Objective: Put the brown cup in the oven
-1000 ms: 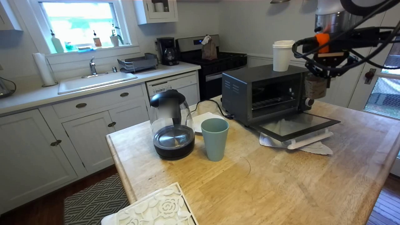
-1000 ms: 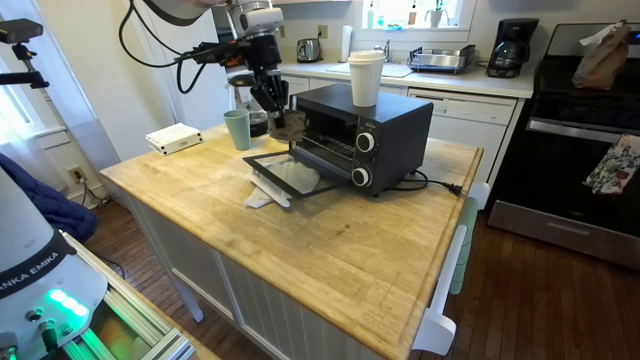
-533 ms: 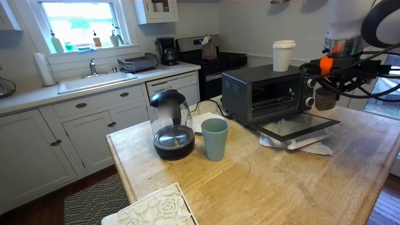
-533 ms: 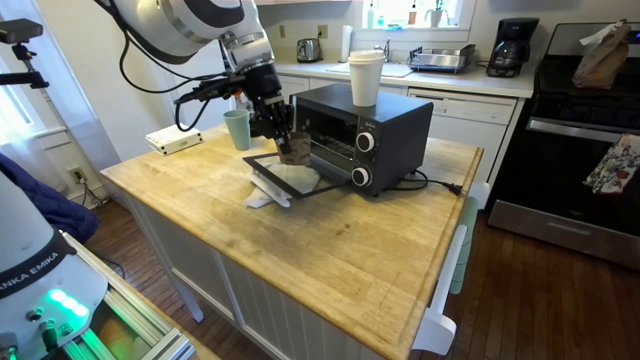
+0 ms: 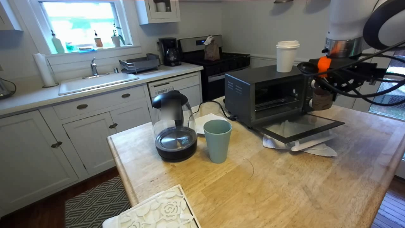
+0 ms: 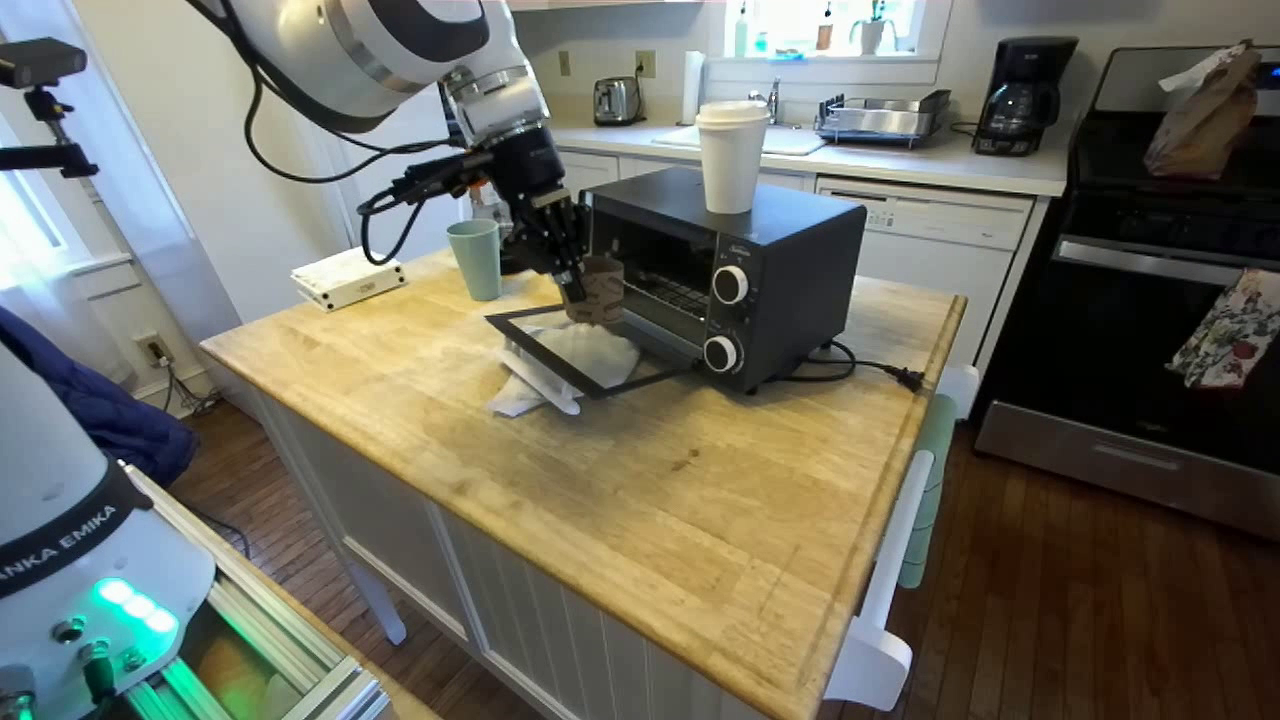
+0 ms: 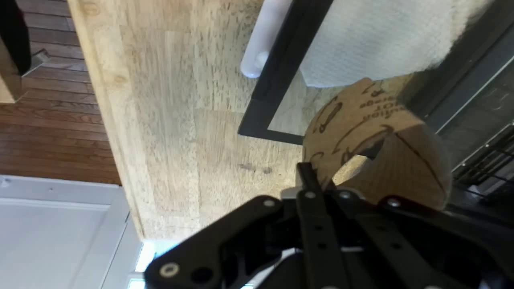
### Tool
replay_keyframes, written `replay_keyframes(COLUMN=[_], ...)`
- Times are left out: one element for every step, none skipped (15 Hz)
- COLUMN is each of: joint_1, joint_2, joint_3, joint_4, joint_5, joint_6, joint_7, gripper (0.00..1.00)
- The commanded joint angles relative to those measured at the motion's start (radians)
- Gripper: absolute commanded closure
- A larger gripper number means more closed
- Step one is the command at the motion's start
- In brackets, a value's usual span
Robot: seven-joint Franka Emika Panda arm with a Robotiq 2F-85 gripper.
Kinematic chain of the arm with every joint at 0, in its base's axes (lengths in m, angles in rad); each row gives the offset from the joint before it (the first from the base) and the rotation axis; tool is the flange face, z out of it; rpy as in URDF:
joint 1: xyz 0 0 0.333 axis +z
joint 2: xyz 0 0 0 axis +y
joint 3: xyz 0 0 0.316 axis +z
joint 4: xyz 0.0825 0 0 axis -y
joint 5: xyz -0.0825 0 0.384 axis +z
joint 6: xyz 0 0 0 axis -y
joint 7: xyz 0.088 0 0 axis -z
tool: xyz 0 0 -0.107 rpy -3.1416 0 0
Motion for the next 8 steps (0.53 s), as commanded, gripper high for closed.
replay_keyframes(joint_1=[-0.003,-0.001,0.000,0.003,0.006,0.009,0.000,0.002], joint_2=[0.063,0.076,0.086,0.097,0.107,0.115,0.125,0.131], joint_3=[0.013,0.016,0.017,0.015,0.013,0.008,0.016,0.014], joint_4=[0.007,0.008,0.010,0.014,0.019,0.024,0.027,0.033], joint_5=[-0.041,-0.067,-0.102,-0.144,-0.189,-0.239,-0.281,-0.324], joint_6=[0.133,0.172,0.219,0.259,0.287,0.310,0.335,0.350], joint_7=[0.143,0.187,0.238,0.286,0.331,0.381,0.428,0.474], gripper=[1.00,1.00,1.00,1.00,1.00,1.00,1.00,1.00])
